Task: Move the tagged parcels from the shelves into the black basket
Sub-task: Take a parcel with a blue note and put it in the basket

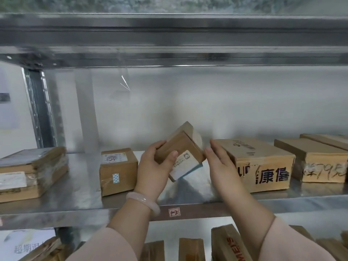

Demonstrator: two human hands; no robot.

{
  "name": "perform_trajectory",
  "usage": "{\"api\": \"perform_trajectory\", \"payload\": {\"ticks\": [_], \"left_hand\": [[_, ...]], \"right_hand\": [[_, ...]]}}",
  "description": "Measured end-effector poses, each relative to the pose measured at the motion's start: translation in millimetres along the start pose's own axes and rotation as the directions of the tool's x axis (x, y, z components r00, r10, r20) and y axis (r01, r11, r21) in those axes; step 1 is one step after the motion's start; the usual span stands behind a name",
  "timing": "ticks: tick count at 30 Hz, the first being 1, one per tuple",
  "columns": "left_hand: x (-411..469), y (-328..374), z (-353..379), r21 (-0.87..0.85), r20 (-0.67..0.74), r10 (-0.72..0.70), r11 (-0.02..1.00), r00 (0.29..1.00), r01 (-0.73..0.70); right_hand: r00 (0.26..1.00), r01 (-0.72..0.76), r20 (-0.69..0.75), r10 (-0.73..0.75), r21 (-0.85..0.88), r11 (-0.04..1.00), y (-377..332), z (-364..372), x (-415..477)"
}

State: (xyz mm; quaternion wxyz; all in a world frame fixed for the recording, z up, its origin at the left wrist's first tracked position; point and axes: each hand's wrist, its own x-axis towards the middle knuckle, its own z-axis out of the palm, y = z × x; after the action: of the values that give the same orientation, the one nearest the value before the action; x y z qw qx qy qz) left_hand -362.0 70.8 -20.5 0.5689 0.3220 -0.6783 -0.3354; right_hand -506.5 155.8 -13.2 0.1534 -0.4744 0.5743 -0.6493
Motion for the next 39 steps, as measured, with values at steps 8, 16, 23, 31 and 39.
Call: {"api": "perform_trajectory", "payload": {"ticks": [8, 16, 23, 31, 39], "left_hand": [[-5, 8, -4, -0.329, 0.106, -0.195, 0.919, 0.975, 0.220], [-1, 17, -14, -0.275, 0.162, -0.177, 0.937, 0.971, 0.217], [-17, 11, -7, -0.499, 0.156, -0.173, 0.836, 0.973, 0.229], [-54, 26, -6, -0.216, 0.045, -0.085, 0.972, 0.995, 0.093], [-120, 32, -32, -0.068, -0.138, 0.095, 0.992, 0.986, -0.105]], "right_hand": [[0.972, 0.039, 0.224, -0.072, 0.149, 0.988, -7, 17, 4], [0.910, 0.388, 0.201, -0.363, -0.102, 0.916, -3, 18, -3], [0.948, 0.249, 0.177, -0.264, 0.102, 0.963, 1, 3, -3], [0.923, 0.344, 0.196, -0.332, -0.030, 0.938, 15, -5, -21], [0.862, 0.365, 0.290, -0.416, 0.215, 0.906, 19, 5, -65]]}}
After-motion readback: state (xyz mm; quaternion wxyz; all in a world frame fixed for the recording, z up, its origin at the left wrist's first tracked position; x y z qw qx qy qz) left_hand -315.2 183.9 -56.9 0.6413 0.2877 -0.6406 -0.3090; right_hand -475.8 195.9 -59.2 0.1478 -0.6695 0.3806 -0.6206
